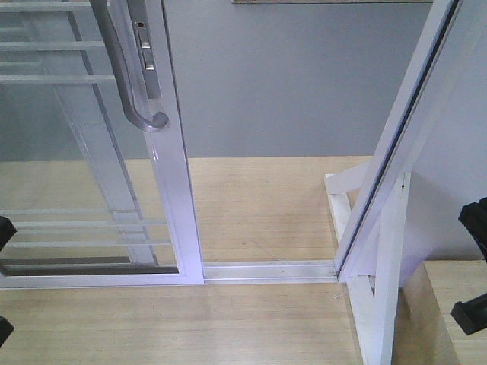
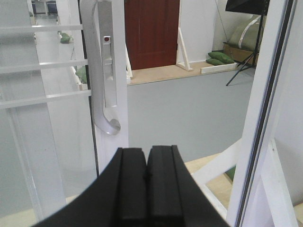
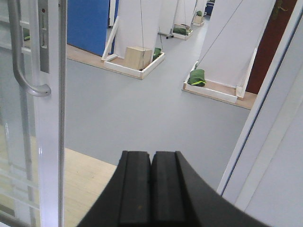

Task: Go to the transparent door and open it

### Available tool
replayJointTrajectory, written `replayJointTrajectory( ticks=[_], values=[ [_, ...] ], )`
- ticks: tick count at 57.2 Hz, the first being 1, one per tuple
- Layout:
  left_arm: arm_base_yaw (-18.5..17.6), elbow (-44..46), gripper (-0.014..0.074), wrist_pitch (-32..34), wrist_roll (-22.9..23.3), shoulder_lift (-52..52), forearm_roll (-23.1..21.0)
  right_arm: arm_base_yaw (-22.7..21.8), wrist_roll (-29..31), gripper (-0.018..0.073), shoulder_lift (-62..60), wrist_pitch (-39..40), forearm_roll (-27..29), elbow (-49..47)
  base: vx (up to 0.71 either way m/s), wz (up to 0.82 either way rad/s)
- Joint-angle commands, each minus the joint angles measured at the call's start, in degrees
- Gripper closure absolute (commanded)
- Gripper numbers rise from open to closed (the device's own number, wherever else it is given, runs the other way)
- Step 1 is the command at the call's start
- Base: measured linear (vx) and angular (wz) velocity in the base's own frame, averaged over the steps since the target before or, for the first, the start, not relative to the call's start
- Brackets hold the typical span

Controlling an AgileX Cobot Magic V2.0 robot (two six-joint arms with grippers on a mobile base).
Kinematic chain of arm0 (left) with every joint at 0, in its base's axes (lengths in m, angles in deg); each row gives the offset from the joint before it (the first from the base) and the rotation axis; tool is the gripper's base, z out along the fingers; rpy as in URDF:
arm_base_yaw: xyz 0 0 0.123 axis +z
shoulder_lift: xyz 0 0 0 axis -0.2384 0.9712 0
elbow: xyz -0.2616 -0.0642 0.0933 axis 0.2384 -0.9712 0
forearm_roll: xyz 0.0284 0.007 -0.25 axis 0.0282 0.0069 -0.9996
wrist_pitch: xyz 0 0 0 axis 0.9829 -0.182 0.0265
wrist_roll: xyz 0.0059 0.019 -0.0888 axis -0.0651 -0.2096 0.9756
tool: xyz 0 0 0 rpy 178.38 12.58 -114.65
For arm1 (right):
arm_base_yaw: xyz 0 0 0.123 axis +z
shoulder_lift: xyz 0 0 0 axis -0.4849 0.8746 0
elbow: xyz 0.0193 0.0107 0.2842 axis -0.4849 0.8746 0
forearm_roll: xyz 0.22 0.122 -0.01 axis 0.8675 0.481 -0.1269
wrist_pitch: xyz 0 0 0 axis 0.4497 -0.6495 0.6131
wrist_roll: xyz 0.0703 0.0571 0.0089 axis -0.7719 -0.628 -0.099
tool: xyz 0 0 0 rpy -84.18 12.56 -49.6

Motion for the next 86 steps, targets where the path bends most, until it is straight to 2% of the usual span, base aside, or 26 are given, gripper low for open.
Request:
replayJointTrajectory(
  ticks=[1, 6, 14, 20, 25, 34, 42, 58, 60, 62, 67, 70, 72, 79, 86],
  values=[
    [1.1, 1.4, 0.0594, 4.5, -0.8, -0.8, -1.6, -0.1, -0.1, 0.0561, 0.3, 4.5, -0.4, -1.7, 0.0, 0.0],
    [4.7, 1.4, 0.0594, 2.0, -0.1, -1.7, -2.1, -0.1, -0.1, 0.0561, 0.3, 4.5, -0.4, -1.7, 0.0, 0.0],
    [11.5, 1.0, 0.0594, -5.8, 0.5, -6.7, -0.8, -0.1, -0.1, 0.0561, 0.3, 4.5, -0.4, -1.7, 0.0, 0.0],
    [13.3, -1.9, 0.0594, -6.8, 0.8, -11.9, -0.6, -0.1, -0.1, 0.0561, 0.3, 4.5, -0.4, -1.7, 0.0, 0.0],
    [13.4, -5.7, 0.0594, -5.7, 1.2, -15.8, -2.1, -0.1, -0.1, 0.0561, 0.3, 4.5, -0.4, -1.7, 0.0, 0.0],
    [12.8, -11.8, 0.0594, 0.0, 1.1, -15.5, -6.4, -0.1, -0.1, 0.0561, 0.3, 4.5, -0.4, -1.7, 0.0, 0.0],
    [11.0, -11.7, 0.0594, -0.2, 0.1, -15.4, -4.5, -0.1, -0.1, 0.0561, 0.3, 4.5, -0.4, -1.7, 0.0, 0.0],
    [11.0, -11.7, 0.0594, 0.7, 0.2, -15.4, -4.8, -0.1, -0.1, 0.0561, 0.3, 4.5, -0.4, -1.7, 0.0, 0.0],
    [11.0, -11.7, 0.0594, 1.0, 0.7, -15.3, -4.1, -0.1, -0.1, 0.0561, 0.3, 4.5, -0.4, -1.7, 0.0, 0.0],
    [11.0, -11.7, 0.0594, 1.6, 2.7, -15.3, -1.6, -0.1, -0.1, 0.0561, 0.3, 4.5, -0.4, -1.7, 0.0, 0.0],
    [11.0, -11.6, 0.0594, 3.1, 10.7, -15.3, 6.8, -0.1, -0.1, 0.0561, 0.3, 4.5, -0.4, -1.7, 0.0, 0.0],
    [11.0, -11.6, 0.0594, 3.5, 14.5, -15.3, 10.3, -0.1, -0.1, 0.0561, 0.3, 4.5, -0.4, -1.7, 0.0, 0.0],
    [11.0, -11.6, 0.0594, 3.5, 16.0, -15.3, 10.8, -0.1, -0.1, 0.0561, 0.3, 4.5, -0.4, -1.7, 0.0, 0.0],
    [11.0, -11.6, 0.0594, 3.5, 16.2, -15.3, 8.5, -0.1, -0.1, 0.0561, 0.3, 4.5, -0.4, -1.7, 0.0, 0.0],
    [11.0, -11.6, 0.0594, 3.5, 16.2, -15.3, 8.3, -0.1, -0.1, 0.0561, 0.3, 4.5, -0.4, -1.7, 0.0, 0.0]
  ],
)
